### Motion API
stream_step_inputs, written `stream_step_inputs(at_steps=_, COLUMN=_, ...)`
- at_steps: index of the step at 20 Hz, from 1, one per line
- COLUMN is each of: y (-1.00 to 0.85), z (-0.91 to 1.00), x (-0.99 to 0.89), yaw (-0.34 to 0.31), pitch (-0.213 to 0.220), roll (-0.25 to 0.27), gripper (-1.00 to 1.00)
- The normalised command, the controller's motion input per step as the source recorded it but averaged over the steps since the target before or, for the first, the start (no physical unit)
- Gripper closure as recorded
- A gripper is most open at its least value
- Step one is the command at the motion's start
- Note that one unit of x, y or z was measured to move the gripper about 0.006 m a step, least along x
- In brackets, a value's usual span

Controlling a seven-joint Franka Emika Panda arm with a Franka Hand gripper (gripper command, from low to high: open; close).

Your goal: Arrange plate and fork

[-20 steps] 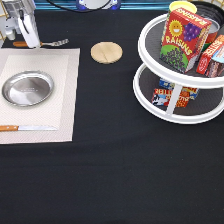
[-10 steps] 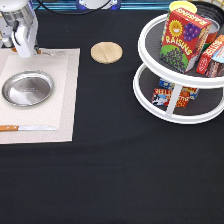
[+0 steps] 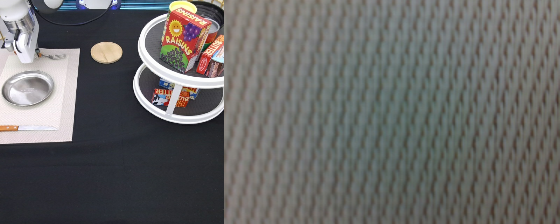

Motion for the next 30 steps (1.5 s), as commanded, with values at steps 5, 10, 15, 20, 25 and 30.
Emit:
stream_step_inputs(at_steps=5, y=-0.17, z=-0.03, x=0.00, yaw=-0.031, pitch=0.009, roll=0.013, gripper=1.00)
stream_step_inputs(at_steps=10, y=-0.11, z=0.01, x=0.01, yaw=-0.024, pitch=0.007, roll=0.001, gripper=-1.00)
stream_step_inputs(at_steps=15, y=0.00, z=0.27, x=0.07, yaw=-0.031, pitch=0.000, roll=-0.009, gripper=-1.00)
stream_step_inputs(at_steps=20, y=0.29, z=0.81, x=0.04, yaw=0.034, pitch=0.002, roll=-0.071, gripper=-1.00)
stream_step_inputs(at_steps=25, y=0.38, z=1.00, x=0.18, yaw=0.035, pitch=0.024, roll=-0.117, gripper=-1.00)
stream_step_inputs(at_steps=30, y=0.29, z=0.62, x=0.12, yaw=0.032, pitch=0.016, roll=-0.113, gripper=-1.00)
